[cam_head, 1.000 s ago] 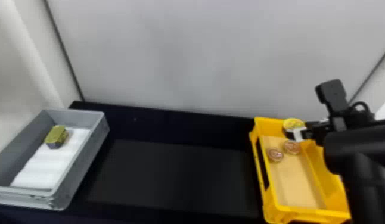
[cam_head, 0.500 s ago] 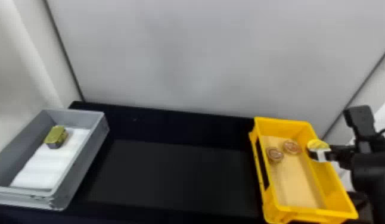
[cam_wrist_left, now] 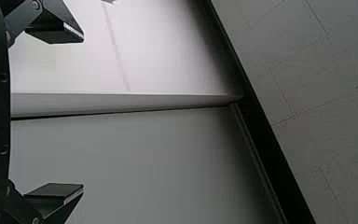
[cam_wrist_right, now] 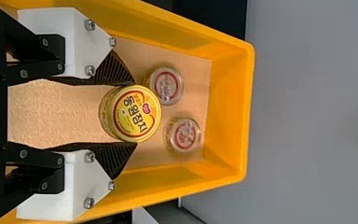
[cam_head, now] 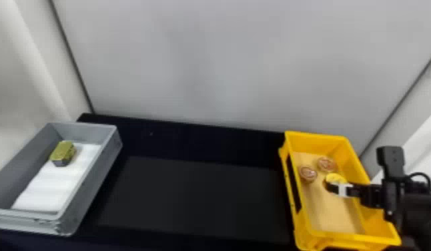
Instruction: Pick up the round yellow can and place it in the yellow rectangular box
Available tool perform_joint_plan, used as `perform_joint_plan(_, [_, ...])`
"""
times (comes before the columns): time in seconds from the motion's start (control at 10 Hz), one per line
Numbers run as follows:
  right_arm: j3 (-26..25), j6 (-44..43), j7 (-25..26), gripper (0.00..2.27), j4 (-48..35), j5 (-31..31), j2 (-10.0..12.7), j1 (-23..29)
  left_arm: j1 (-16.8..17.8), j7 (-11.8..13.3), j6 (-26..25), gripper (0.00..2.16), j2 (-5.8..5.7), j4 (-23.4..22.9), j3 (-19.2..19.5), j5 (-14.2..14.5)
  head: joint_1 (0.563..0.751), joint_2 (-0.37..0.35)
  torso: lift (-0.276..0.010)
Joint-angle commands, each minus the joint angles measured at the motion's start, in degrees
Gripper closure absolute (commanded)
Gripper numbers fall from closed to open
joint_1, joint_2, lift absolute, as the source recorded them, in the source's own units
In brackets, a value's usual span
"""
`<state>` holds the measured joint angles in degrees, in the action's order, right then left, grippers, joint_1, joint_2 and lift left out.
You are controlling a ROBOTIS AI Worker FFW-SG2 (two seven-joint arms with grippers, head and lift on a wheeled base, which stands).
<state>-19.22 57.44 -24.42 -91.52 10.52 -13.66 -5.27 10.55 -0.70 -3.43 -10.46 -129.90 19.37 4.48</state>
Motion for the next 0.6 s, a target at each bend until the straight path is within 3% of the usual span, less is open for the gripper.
perform_joint_plan(0.0, [1.0, -0.8, 0.8, 0.69, 3.4, -1.4, -0.2, 0.2, 0.0, 0.0, 0.0, 0.15, 0.08, 0.0, 0.0, 0.0, 0.694, -0.078, -0.007])
perform_joint_plan(0.5, [0.9, -0.8, 0.9, 0.69, 6.4, -1.9, -1.0, 0.8, -0.1, 0.1, 0.0, 0.15, 0.26, 0.0, 0.0, -0.1, 0.694, -0.078, -0.007])
